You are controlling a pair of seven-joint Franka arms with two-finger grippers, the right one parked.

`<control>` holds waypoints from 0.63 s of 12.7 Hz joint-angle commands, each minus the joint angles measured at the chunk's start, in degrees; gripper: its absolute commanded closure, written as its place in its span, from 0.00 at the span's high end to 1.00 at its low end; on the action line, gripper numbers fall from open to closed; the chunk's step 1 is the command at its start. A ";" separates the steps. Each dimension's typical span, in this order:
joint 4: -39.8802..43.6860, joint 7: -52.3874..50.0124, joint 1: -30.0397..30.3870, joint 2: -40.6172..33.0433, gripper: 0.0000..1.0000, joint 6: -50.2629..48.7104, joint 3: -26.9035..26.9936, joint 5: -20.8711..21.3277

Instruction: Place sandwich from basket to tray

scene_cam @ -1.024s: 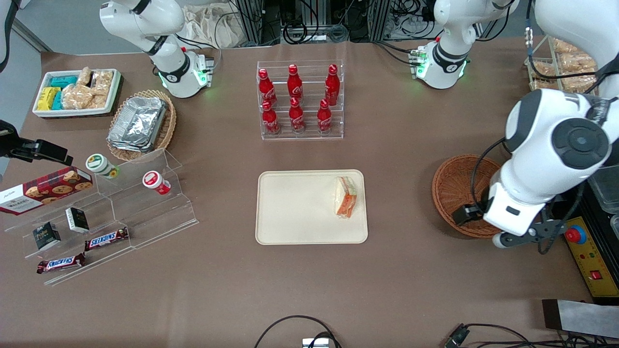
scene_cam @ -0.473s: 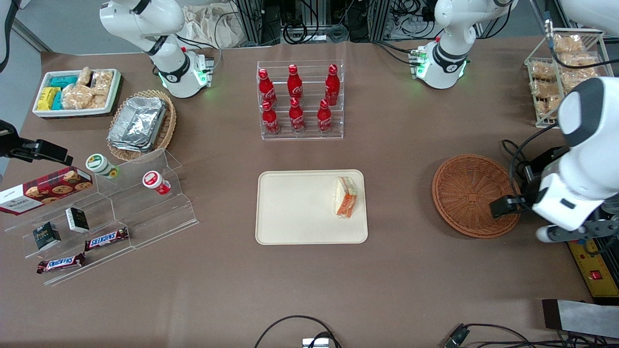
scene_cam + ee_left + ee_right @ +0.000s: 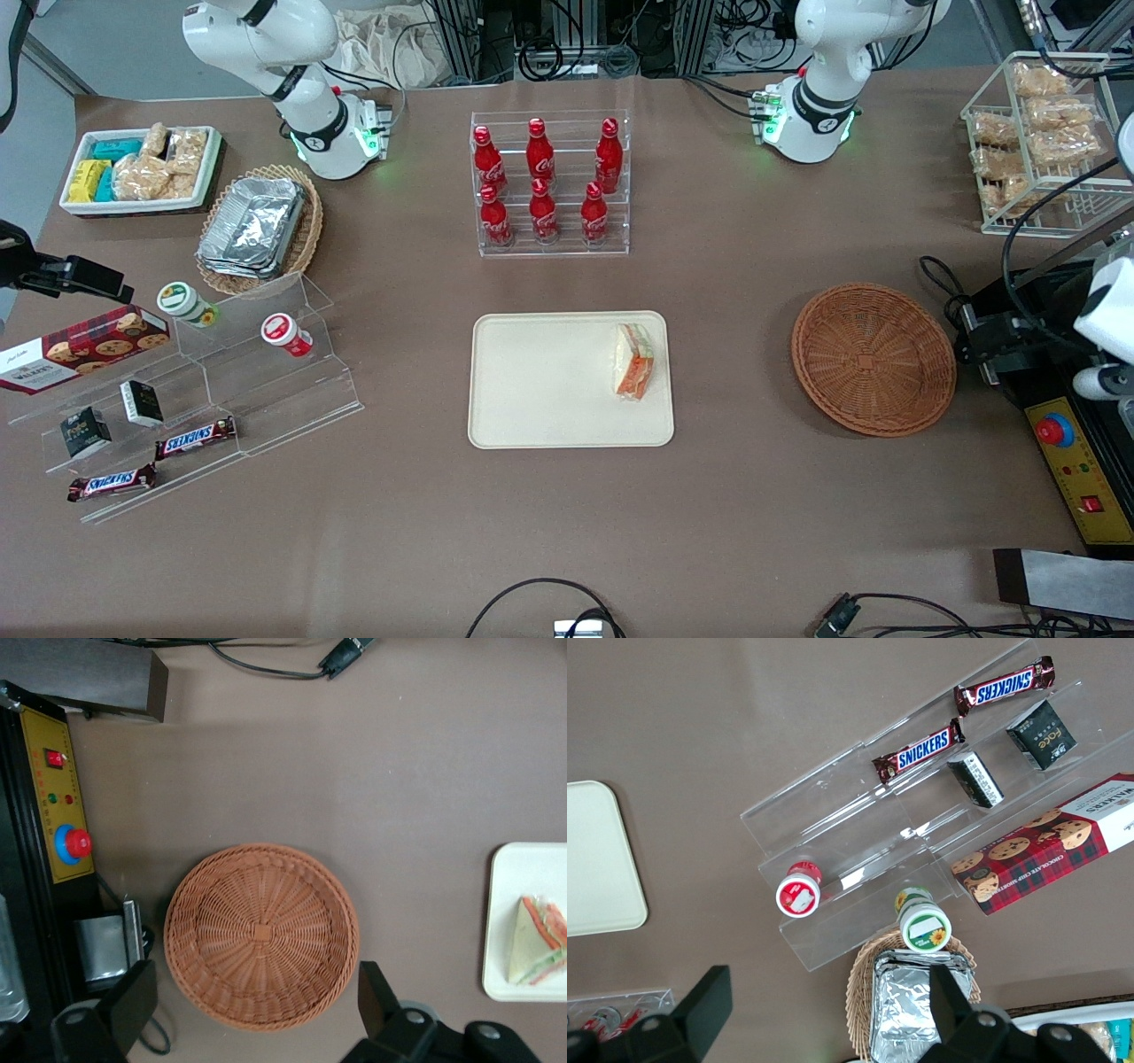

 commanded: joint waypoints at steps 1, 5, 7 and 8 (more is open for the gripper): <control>-4.45 4.44 -4.22 -5.29 1.00 -2.07 6.02 -1.61; -7.01 6.03 -6.26 -9.95 1.00 -7.50 7.28 -1.00; -7.62 6.12 -8.36 -11.36 1.00 -10.50 9.11 -0.47; -8.58 6.12 -9.07 -12.93 1.00 -10.51 9.56 -0.55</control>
